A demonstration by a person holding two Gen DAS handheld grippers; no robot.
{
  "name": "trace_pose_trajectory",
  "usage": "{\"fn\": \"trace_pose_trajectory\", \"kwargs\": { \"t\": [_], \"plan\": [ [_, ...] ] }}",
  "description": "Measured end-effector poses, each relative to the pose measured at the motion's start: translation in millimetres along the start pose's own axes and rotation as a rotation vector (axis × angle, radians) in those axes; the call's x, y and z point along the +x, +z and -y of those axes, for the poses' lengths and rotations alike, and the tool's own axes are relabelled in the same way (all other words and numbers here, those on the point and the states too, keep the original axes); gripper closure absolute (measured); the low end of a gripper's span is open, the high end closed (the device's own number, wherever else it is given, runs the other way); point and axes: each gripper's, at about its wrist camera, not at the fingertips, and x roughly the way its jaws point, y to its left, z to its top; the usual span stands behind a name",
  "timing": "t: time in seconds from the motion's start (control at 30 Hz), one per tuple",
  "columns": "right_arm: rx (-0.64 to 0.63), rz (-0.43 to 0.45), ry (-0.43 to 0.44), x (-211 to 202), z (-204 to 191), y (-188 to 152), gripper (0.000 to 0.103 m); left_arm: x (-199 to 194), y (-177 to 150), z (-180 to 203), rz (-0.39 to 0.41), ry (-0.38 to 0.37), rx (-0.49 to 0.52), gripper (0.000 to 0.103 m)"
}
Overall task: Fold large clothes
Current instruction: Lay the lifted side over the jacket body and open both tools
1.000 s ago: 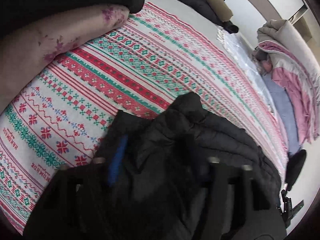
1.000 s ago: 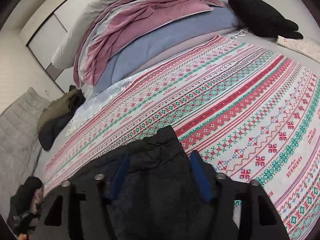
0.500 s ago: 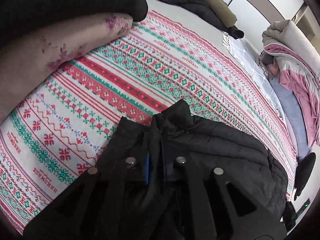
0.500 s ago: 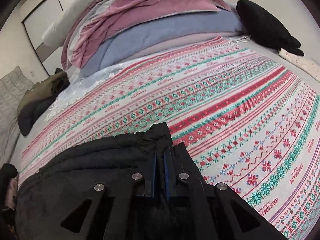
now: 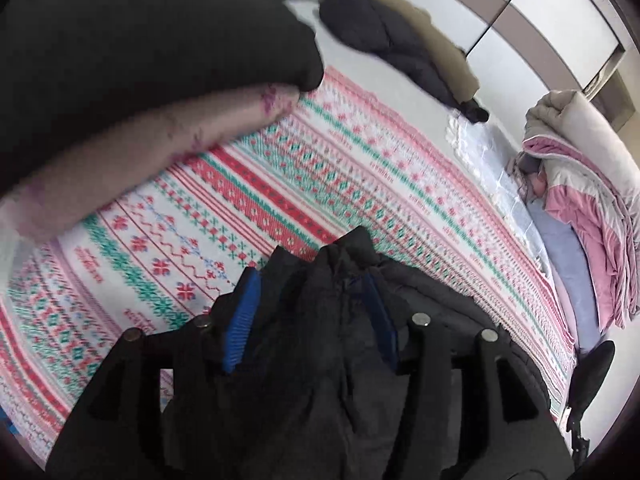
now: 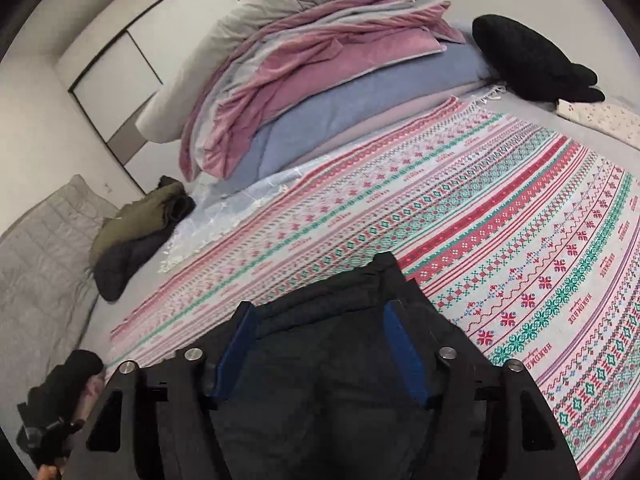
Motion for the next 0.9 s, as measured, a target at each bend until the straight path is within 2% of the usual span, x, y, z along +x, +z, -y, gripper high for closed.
{"fn": "trace_pose_trajectory", "kwargs": {
  "t": [0.03, 0.13, 0.2, 0.27, 0.37, 0.47, 0.53, 0.63, 0.7, 0.8, 0.9],
  "plan": [
    [-0.011, 0.008, 0.010, -9, -5, -3, 0.033, -8, -2, 4, 0.020, -0.006, 0.016, 0.048],
    [-0.038, -0.007, 0.018, -28, -19, -18, 0.031, -41, -27, 44, 0.061, -0.045, 0.161, 0.045],
    [-0.044, -0.066, 0.022, -28, -25, -31, 0.031, -55, -63, 82, 0.042, -0.114, 0.342, 0.035],
    [-0.036, -0.128, 0.023, -25, -26, -50, 0.031, -62, -111, 122, 0.002, -0.187, 0.557, 0.035],
    [0.000, -0.195, 0.031, -24, -20, -79, 0.031, -60, -163, 157, -0.021, -0.200, 0.735, 0.035],
    [-0.009, -0.262, 0.049, -19, -14, -99, 0.031, -48, -186, 172, -0.030, -0.194, 0.793, 0.035],
    [-0.060, -0.264, 0.035, -15, -17, -99, 0.031, -38, -190, 176, -0.050, -0.199, 0.794, 0.035],
    [-0.147, -0.246, -0.002, -12, -23, -99, 0.031, -15, -189, 176, -0.079, -0.146, 0.784, 0.035],
    [-0.179, -0.261, -0.013, -5, -22, -104, 0.025, 6, -200, 179, -0.120, -0.094, 0.826, 0.034],
    [-0.198, -0.311, -0.047, 13, -21, -113, 0.022, 15, -223, 183, -0.087, -0.012, 0.930, 0.032],
    [-0.263, -0.339, -0.069, 20, -27, -118, 0.016, 17, -226, 185, -0.102, 0.009, 0.934, 0.032]
  ]
}}
